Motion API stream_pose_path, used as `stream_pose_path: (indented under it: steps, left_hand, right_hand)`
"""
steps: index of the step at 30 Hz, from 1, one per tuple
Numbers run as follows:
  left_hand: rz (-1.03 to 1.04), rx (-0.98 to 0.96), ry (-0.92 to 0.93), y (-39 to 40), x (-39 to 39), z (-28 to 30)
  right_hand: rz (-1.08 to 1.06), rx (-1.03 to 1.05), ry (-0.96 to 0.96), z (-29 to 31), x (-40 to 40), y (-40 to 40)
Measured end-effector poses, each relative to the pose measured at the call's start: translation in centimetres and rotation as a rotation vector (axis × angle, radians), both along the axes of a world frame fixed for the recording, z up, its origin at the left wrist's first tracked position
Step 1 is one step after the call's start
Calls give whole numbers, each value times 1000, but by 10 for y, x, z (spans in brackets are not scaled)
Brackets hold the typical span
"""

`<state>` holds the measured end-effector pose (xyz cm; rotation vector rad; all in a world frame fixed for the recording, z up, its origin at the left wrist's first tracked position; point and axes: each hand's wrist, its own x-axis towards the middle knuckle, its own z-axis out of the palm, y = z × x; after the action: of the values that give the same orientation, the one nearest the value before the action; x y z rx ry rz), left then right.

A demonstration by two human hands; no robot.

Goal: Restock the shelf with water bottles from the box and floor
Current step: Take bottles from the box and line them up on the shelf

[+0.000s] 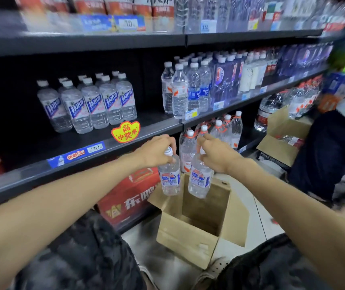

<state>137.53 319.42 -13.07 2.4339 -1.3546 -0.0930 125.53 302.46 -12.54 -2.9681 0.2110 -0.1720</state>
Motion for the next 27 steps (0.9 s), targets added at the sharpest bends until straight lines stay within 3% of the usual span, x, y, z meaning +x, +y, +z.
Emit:
stream_pose_path:
  steps: [11,17,27]
  left_hand:
    - [73,-88,-203,92,9,91]
    - [135,-163,-316,140,22,122]
    - [253,-108,-481,206,58,147]
  right_hand:
    - [158,-78,-161,85,18,54]
    - [247,-93,-303,124,40,88]
    - [353,-98,-478,148,94,135]
